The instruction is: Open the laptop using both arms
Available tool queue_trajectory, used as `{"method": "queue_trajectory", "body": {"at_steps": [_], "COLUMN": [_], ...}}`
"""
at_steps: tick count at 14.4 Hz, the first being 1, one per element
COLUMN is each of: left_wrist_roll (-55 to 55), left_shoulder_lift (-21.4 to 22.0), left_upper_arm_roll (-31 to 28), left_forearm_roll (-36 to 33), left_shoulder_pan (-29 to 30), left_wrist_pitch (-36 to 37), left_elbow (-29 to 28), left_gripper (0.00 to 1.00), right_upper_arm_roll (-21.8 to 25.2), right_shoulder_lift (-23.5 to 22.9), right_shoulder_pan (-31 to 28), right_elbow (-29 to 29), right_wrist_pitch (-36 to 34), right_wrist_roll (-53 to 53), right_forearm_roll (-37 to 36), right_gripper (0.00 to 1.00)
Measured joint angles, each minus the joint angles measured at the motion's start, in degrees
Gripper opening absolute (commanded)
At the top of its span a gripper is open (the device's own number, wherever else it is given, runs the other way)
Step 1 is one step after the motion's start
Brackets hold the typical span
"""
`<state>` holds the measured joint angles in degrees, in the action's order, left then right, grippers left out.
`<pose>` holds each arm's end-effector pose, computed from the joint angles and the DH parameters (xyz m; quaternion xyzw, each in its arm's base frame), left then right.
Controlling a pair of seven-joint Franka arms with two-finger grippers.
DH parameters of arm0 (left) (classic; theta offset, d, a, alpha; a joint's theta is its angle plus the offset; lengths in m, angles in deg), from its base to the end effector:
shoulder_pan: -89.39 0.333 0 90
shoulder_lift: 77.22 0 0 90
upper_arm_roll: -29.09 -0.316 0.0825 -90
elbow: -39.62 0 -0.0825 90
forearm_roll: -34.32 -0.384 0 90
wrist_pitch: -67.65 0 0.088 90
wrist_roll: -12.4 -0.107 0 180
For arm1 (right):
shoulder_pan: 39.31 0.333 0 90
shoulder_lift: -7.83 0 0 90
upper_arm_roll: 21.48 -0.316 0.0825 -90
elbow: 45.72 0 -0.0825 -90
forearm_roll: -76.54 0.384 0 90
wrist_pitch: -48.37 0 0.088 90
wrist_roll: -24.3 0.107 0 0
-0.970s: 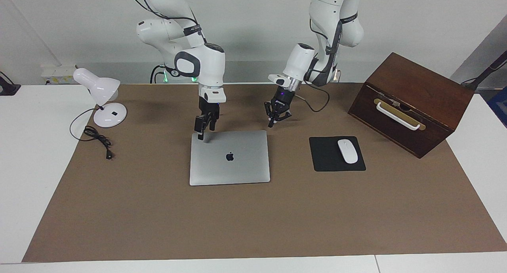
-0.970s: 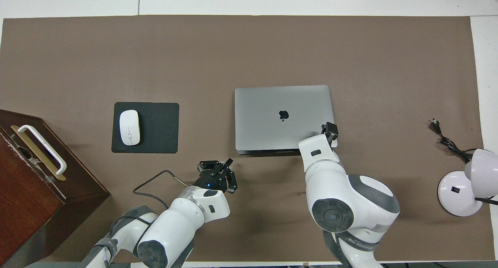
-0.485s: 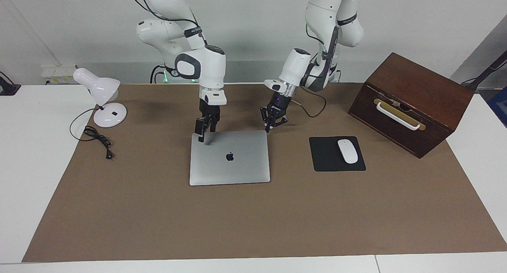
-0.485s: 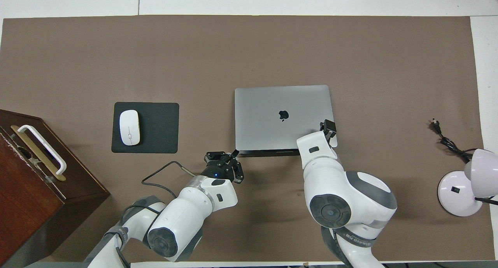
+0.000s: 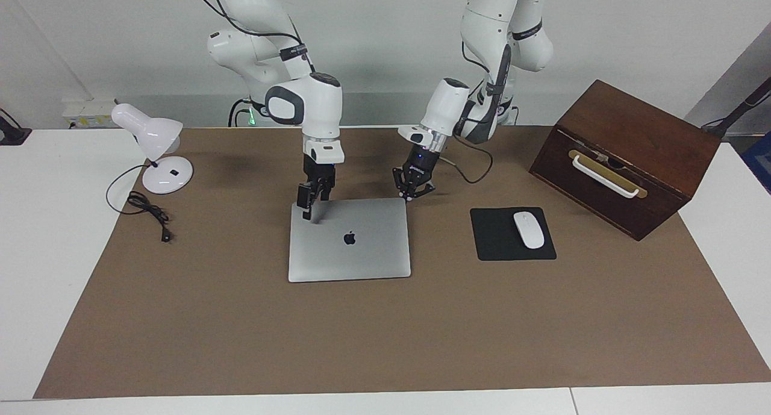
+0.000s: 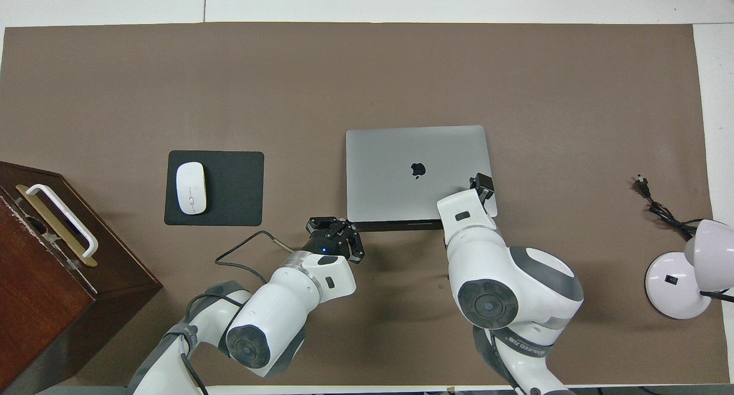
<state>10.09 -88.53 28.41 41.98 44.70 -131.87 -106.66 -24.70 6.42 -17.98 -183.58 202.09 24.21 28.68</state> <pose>0.3717 -0.3371 0.2820 0.8827 -0.3055 0.3335 0.1277 0.4518 0.2321 0.3213 0.8139 0.5239 0.1599 0.1938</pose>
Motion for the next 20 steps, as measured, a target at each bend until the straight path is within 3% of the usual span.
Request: {"method": "queue_trajectory", "body": {"at_steps": [8, 20], "left_wrist_roll": [0.0, 0.0], "left_shoulder_lift": [-3.4, -3.7], "left_upper_arm_roll": [-0.2, -0.2], "left_forearm_roll": [0.1, 0.1], "left_shoulder_pan": [0.0, 0.0], "left_wrist_pitch": [0.0, -0.3], "left_elbow": [2.7, 2.8], "left_gripper": [0.0, 0.0], "right_upper_arm_roll": [0.0, 0.0], "right_shoulder_lift": [-0.2, -1.0], "right_shoulder_pan": [0.0, -0.7], "right_elbow": [0.2, 2.6], "right_wrist_pitch": [0.0, 0.0], "right_wrist_roll": [0.0, -0.8], "right_forearm_roll": [0.0, 0.0], "right_gripper": [1.0, 1.0]}}
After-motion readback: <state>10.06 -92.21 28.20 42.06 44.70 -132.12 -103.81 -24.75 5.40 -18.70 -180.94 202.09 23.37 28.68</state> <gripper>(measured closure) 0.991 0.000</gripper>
